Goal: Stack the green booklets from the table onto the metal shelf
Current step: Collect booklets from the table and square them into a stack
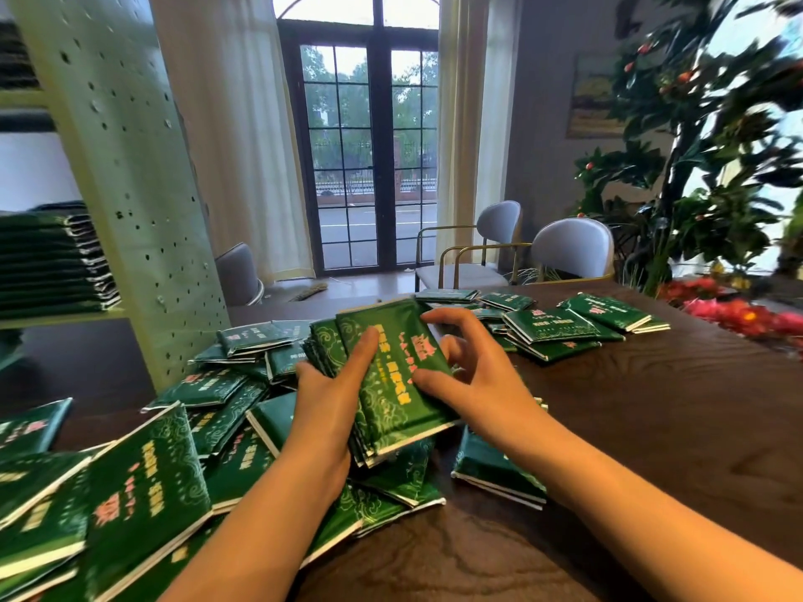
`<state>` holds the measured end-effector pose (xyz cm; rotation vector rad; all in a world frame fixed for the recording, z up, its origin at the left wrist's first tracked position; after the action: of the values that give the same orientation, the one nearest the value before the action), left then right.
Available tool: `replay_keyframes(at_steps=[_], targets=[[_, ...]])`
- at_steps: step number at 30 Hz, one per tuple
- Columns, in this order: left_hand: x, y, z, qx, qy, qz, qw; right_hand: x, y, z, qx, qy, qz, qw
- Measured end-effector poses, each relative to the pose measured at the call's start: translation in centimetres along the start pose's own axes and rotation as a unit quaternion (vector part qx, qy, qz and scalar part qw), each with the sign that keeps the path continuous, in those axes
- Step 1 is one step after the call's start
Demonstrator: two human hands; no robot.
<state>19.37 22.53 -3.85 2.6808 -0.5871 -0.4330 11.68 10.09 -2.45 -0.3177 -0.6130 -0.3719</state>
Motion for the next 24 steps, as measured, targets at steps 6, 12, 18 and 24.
replay_keyframes(at_steps=[6,12,18,24], targets=[[-0.2,0.5,0.4,0.012,-0.013,0.052,0.999,-0.4,0.6,0.3,-0.051,-0.044,0.007,0.998],[0.0,0.3,0.4,-0.007,-0.020,0.049,0.999,0.7,-2.0,-0.4,-0.065,-0.041,0.006,0.997],[0.6,-0.5,-0.3,-0.027,-0.036,0.026,0.999,1.6,-7.5,-5.1,-0.389,0.079,0.061,0.916],[0.9,-0.8,-0.3,-0.034,-0.034,0.012,0.999,0.2,-8.2,-7.4,-0.493,0.262,0.179,0.810]])
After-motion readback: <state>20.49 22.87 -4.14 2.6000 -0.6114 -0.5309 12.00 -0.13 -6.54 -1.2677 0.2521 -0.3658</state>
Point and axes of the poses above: each hand's wrist, its own x-axis towards the middle knuckle, its own y-axis out of the palm, z = x × y, the point moved 4 cm from there along x, towards the middle knuckle, and after that the axes turned 9 degrees about -y, right-handed, at the moved point
